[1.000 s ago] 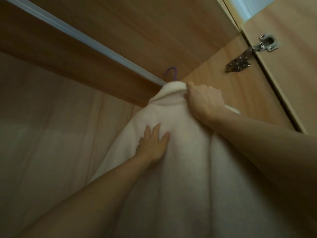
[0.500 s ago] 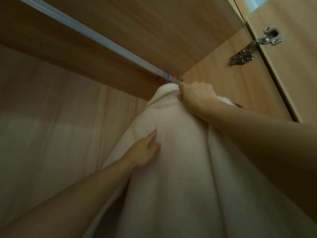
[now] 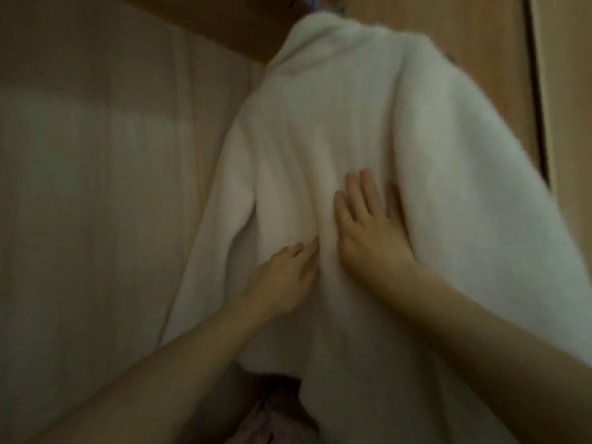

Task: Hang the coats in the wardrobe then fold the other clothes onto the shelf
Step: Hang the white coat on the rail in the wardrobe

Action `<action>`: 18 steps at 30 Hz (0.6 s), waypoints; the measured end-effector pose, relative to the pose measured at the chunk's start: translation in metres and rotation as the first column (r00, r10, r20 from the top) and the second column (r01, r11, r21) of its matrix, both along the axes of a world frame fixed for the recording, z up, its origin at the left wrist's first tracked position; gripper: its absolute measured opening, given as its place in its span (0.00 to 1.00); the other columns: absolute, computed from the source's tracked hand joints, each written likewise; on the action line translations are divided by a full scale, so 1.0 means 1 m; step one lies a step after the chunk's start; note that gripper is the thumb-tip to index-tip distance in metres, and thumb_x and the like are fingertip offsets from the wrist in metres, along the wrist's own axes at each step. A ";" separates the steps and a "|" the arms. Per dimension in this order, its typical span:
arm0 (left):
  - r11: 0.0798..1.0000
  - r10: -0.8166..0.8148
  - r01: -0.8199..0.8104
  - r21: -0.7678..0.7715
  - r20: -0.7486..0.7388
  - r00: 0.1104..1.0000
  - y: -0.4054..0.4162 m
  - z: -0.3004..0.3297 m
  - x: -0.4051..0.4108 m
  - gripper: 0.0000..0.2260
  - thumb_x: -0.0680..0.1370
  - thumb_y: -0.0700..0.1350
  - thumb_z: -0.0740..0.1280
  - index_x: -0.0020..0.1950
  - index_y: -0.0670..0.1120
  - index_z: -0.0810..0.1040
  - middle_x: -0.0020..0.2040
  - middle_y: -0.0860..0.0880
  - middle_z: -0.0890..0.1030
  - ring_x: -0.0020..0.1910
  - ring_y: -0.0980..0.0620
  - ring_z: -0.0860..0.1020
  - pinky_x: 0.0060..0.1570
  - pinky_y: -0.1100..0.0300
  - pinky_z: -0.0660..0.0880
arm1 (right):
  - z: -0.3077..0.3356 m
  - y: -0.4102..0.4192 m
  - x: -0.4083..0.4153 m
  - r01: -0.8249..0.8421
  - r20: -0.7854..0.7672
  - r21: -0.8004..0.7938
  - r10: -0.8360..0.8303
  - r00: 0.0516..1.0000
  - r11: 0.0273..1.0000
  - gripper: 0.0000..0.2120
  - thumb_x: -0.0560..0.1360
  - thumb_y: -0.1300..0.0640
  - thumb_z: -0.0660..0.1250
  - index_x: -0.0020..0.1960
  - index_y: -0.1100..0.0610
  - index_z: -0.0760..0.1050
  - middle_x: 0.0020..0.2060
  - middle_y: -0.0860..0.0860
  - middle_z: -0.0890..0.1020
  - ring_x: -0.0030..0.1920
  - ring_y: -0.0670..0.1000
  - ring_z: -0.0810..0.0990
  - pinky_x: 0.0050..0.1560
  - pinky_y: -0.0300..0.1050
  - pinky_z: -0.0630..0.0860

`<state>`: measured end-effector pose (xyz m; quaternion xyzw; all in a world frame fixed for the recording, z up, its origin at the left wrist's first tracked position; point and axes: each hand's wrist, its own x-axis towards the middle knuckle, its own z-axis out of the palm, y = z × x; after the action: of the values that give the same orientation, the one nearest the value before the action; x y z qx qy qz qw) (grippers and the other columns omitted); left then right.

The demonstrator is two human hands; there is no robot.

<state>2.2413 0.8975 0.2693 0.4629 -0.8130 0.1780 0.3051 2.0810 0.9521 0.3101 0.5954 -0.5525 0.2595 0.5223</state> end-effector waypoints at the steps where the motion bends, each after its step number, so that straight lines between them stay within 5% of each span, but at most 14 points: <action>1: 1.000 0.021 -0.021 -0.007 0.044 0.999 0.008 -0.016 0.008 0.26 0.80 0.59 0.50 0.78 0.57 0.55 0.77 0.47 0.61 0.72 0.45 0.66 0.67 0.48 0.68 | -0.027 0.004 -0.001 -0.023 0.013 0.047 0.022 1.000 0.999 0.30 0.69 0.58 0.50 0.68 0.67 0.72 0.70 0.68 0.67 0.71 0.69 0.64 0.71 0.62 0.45; 4: 0.999 0.047 -0.046 -0.019 0.097 0.994 0.037 -0.072 0.029 0.25 0.78 0.60 0.50 0.76 0.59 0.61 0.78 0.48 0.61 0.71 0.47 0.68 0.67 0.50 0.68 | -0.098 0.023 -0.008 -0.067 0.052 0.135 0.061 0.997 0.989 0.30 0.71 0.59 0.53 0.71 0.68 0.67 0.71 0.69 0.64 0.72 0.69 0.62 0.70 0.65 0.54; 13: 0.918 0.156 -0.132 0.373 -0.035 0.987 0.142 -0.208 0.065 0.30 0.76 0.65 0.44 0.77 0.59 0.58 0.80 0.50 0.53 0.76 0.48 0.60 0.70 0.46 0.63 | -0.186 0.101 -0.006 -0.096 0.146 0.445 0.034 0.989 0.890 0.33 0.71 0.58 0.52 0.75 0.67 0.57 0.74 0.65 0.61 0.74 0.66 0.58 0.72 0.64 0.55; 18: 0.889 0.260 -0.222 0.401 -0.045 0.964 0.222 -0.220 0.059 0.24 0.81 0.62 0.51 0.77 0.65 0.51 0.80 0.53 0.50 0.77 0.50 0.55 0.73 0.45 0.56 | -0.202 0.146 -0.005 -0.325 0.327 0.705 0.118 0.938 0.630 0.33 0.79 0.48 0.58 0.78 0.58 0.51 0.78 0.58 0.46 0.77 0.60 0.48 0.74 0.57 0.51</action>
<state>2.3003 1.1195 0.0496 0.6200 -0.7525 0.0254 0.2209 2.0763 1.0984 0.1079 0.7833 -0.5927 0.1439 0.1201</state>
